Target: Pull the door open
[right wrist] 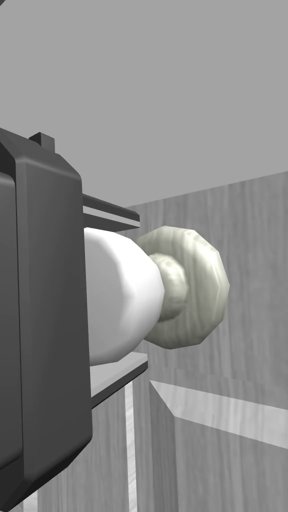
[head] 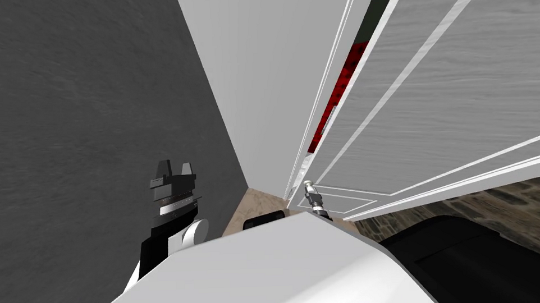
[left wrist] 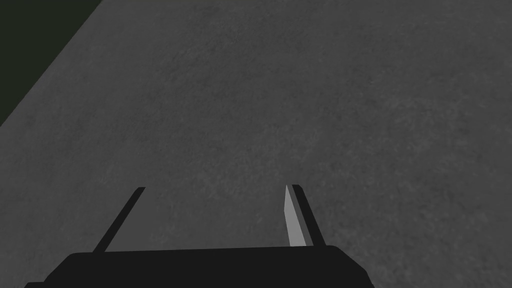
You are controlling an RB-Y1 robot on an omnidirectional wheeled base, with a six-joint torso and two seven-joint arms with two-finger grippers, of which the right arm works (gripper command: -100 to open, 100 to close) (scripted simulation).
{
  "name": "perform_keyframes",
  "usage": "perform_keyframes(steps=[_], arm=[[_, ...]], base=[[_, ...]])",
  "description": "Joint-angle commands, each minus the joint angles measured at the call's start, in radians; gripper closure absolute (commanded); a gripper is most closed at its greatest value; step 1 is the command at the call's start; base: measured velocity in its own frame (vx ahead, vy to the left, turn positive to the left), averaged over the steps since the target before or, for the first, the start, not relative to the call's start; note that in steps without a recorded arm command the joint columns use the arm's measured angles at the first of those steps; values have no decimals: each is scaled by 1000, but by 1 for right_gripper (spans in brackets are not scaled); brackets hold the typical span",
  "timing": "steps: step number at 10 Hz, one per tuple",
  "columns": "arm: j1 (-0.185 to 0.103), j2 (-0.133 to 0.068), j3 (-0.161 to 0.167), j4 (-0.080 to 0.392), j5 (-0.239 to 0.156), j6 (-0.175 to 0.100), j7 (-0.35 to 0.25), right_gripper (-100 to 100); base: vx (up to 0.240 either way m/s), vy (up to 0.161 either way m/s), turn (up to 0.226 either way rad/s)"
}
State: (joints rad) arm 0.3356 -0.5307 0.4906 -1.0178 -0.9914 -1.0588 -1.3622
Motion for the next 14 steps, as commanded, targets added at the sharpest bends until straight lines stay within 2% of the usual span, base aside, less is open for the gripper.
perform_keyframes(steps=[1,2,3,4,11,12,14], arm=[[8,-14,23,-4,13,-18,-24,100],[12,-21,34,-4,19,-26,-35,100],[10,-20,24,-3,13,-18,-26,100],[16,-29,45,3,23,-32,-43,100],[34,-80,128,27,68,-110,-119,100],[35,-77,120,21,64,-100,-108,100],[36,-88,145,42,77,-125,-135,100]], base=[[-244,10,121],[-256,-7,103],[-114,-6,20],[-152,3,107],[-236,-24,124],[-101,-10,17],[-238,-17,152]])
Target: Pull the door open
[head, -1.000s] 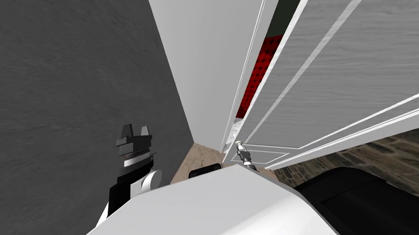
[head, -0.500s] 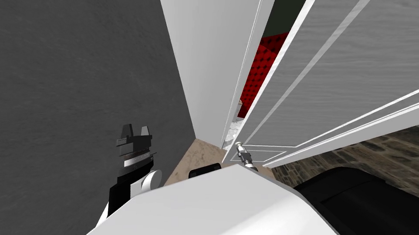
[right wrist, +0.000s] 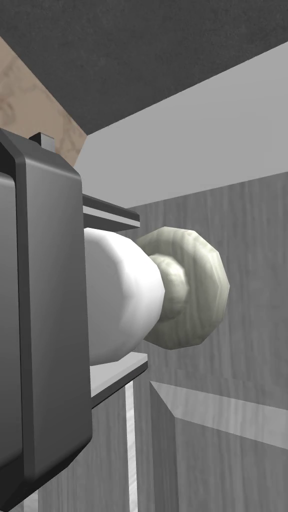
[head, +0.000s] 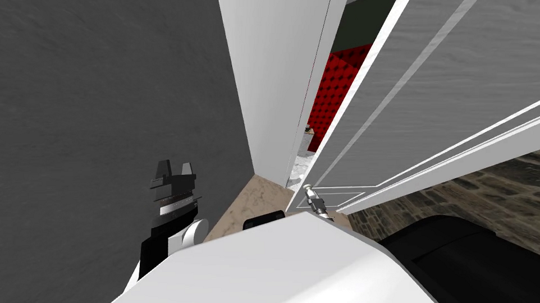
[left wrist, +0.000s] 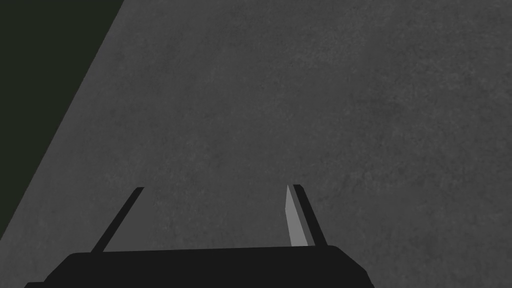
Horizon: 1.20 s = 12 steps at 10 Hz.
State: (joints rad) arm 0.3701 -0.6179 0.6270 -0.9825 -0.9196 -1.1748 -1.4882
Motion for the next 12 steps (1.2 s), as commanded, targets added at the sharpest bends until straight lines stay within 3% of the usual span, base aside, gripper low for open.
perform_keyframes(steps=[1,6,7,12], arm=[[0,-8,21,17,11,-23,-23,100],[-5,-35,67,60,36,-78,-77,100],[-6,-32,63,59,34,-69,-71,100],[-20,-44,92,101,53,-102,-112,100]], base=[[-260,-39,169],[-252,-35,143],[-102,-10,23],[-210,-25,133]])
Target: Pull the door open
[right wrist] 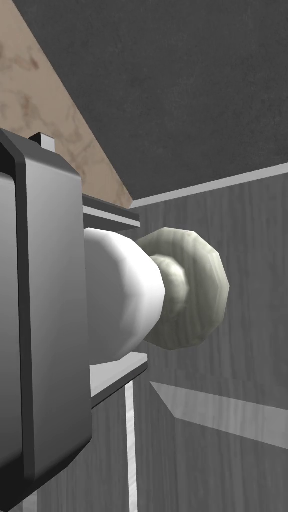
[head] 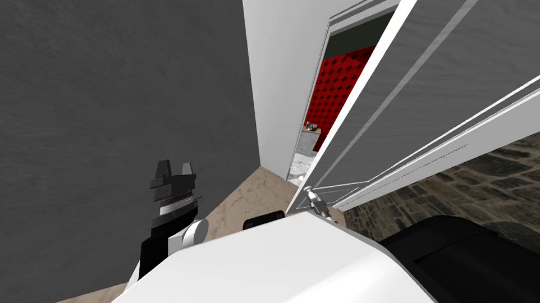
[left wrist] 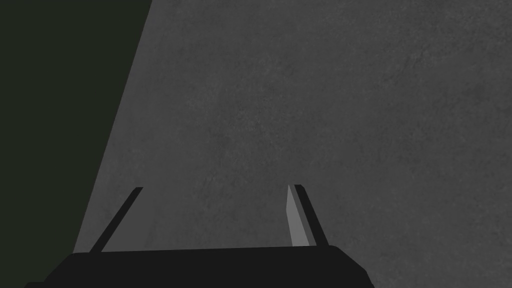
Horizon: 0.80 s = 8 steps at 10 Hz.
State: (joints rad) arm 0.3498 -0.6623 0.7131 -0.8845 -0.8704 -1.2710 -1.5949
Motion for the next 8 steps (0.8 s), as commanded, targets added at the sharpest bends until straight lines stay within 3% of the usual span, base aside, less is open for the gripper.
perform_keyframes(steps=[1,6,7,8], arm=[[-3,-2,11,11,7,-12,-13,100],[-17,-14,32,45,22,-39,-46,100],[-16,-12,31,41,21,-33,-42,100],[-13,-8,48,74,34,-66,-60,100]], base=[[-193,-51,129],[-209,-41,119],[-88,-18,20],[-98,-2,93]])
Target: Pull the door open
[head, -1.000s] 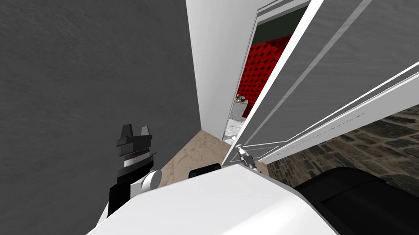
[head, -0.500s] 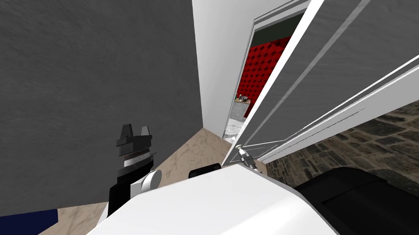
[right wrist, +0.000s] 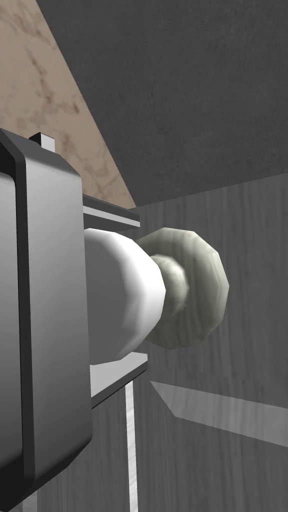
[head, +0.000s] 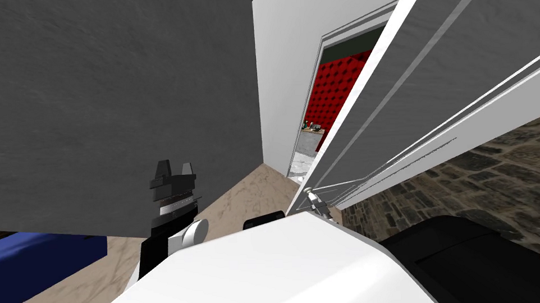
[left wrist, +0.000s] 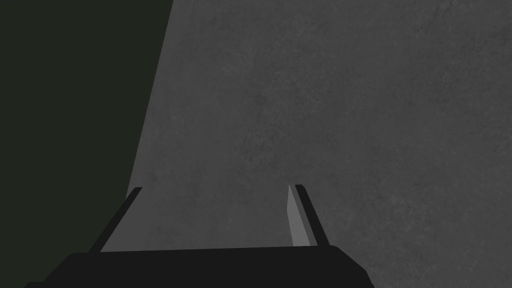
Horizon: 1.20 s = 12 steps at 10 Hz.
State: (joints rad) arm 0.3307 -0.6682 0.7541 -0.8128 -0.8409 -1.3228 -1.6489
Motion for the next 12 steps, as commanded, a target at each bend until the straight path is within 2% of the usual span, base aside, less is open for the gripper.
perform_keyframes(steps=[1,7,8,12], arm=[[8,0,18,28,13,-41,-19,100],[14,6,58,121,45,-140,-68,100],[16,8,71,150,55,-171,-84,100],[20,12,93,202,73,-226,-112,100]], base=[[-163,-22,128],[-114,-26,53],[-132,-51,93],[-114,-53,48]])
